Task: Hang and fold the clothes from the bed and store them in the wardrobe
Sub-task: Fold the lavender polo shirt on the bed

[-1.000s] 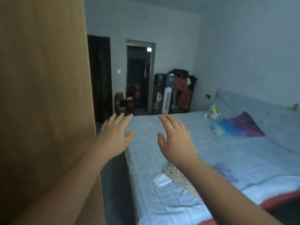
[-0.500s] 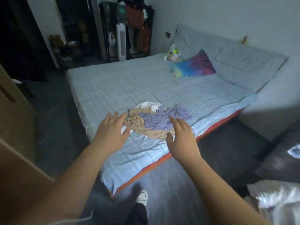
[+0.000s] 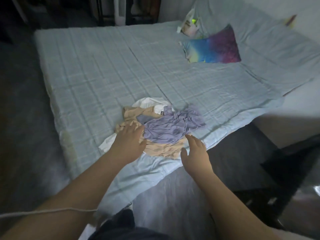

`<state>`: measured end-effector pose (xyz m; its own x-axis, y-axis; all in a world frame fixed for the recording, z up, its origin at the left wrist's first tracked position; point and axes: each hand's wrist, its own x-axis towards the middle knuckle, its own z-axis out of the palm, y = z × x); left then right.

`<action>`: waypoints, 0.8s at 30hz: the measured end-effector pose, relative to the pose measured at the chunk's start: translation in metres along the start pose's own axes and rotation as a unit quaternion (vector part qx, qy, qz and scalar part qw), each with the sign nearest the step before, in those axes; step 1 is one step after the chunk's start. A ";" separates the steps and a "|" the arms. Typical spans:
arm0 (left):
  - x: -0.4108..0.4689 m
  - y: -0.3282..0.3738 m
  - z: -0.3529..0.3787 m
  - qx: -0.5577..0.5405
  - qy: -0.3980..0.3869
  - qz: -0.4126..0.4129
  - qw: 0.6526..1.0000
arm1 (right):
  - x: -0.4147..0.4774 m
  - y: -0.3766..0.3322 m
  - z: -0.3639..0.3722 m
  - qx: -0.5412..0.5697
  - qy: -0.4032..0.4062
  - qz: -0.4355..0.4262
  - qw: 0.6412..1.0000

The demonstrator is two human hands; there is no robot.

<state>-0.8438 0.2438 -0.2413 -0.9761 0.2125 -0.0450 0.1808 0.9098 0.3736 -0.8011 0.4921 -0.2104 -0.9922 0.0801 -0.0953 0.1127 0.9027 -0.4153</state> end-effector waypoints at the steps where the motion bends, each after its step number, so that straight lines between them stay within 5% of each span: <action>1: 0.019 0.000 0.003 0.002 -0.010 0.001 1.000 | 0.016 0.002 0.000 -0.002 -0.002 0.002 1.000; 12: 0.174 0.042 0.065 -0.094 -0.065 -0.001 0.993 | 0.162 0.105 -0.011 -0.005 -0.048 0.068 0.997; 18: 0.270 0.066 0.149 -0.086 -0.093 -0.085 0.988 | 0.286 0.202 0.006 -0.016 -0.110 0.043 0.993; 24: 0.338 0.090 0.225 -0.103 -0.152 -0.241 0.953 | 0.426 0.287 0.041 -0.053 -0.265 -0.055 0.961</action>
<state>-1.1302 0.4777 -0.4312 -0.8545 -0.0896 -0.5117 -0.3371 0.8450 0.4150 -1.1896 0.7677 -0.4069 -0.8285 -0.2201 -0.5150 -0.0252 0.9332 -0.3584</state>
